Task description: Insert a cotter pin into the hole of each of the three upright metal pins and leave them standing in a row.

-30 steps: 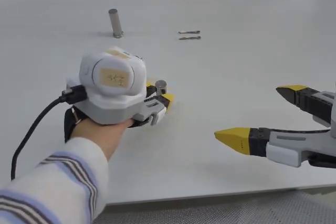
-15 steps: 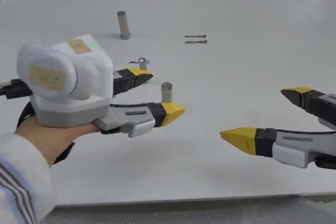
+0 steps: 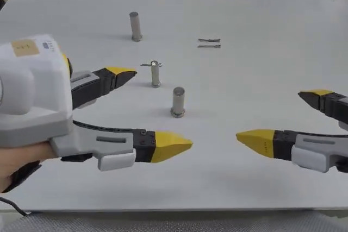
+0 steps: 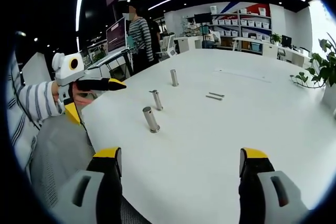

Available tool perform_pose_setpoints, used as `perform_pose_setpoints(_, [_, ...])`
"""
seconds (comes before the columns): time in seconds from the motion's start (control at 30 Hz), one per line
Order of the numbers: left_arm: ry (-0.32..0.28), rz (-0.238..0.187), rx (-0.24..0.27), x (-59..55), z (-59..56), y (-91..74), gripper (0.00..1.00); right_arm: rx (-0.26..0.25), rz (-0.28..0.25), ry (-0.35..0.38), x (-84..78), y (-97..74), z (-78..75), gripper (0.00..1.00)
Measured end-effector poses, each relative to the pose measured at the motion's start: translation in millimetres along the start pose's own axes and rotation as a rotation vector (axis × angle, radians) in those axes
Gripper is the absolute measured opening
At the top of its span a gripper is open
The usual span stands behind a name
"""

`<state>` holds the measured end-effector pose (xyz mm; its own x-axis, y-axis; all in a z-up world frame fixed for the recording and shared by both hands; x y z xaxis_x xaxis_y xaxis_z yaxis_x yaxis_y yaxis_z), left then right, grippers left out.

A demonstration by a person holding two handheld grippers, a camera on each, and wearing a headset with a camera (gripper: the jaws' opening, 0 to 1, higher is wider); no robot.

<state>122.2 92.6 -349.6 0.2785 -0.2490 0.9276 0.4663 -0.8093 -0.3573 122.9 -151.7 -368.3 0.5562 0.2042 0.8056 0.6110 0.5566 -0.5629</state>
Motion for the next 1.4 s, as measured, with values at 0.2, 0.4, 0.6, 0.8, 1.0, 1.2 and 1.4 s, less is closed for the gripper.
perform_pose_setpoints(0.2, [-0.032,-0.002,0.02,-7.1,-3.2,-6.0,0.99,-0.022,0.0,-0.037,7.1,-1.3,-8.9,0.89])
perform_pose_setpoints(0.4, [-0.057,-0.004,0.045,-13.4,-7.6,-7.9,0.99,-0.032,0.007,-0.067,15.6,-0.5,-21.1,0.84])
perform_pose_setpoints(0.6, [-0.085,-0.001,0.091,-19.5,-3.4,-12.9,0.99,-0.018,0.04,-0.158,31.5,-0.2,-32.2,0.74])
perform_pose_setpoints(0.8, [-0.119,-0.006,0.124,-24.0,0.8,-20.1,0.99,0.001,0.086,-0.236,52.5,10.4,-44.5,0.64])
perform_pose_setpoints(1.0, [-0.135,-0.005,0.132,-25.7,-0.1,-23.5,0.99,0.045,0.131,-0.286,66.5,27.0,-51.0,0.52])
perform_pose_setpoints(1.2, [-0.149,-0.003,0.135,-28.3,-1.5,-24.1,0.99,0.08,0.225,-0.418,76.6,49.8,-58.5,0.47])
perform_pose_setpoints(1.4, [-0.154,-0.01,0.144,-27.1,-0.6,-23.7,0.99,0.11,0.262,-0.478,88.7,68.5,-59.4,0.41])
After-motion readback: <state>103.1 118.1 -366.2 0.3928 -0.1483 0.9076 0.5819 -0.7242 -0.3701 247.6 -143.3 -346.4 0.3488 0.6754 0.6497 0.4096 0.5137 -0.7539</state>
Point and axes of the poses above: the centre of the closed fingertips' face, and the gripper's own axes: y roughly forward along the fingers, z roughly to its left, x roughly out of its top, the point moved 7 cm from there along -y, roughly backward along the fingers, and after that the axes turned 4 degrees about y, right-handed, at the moved point
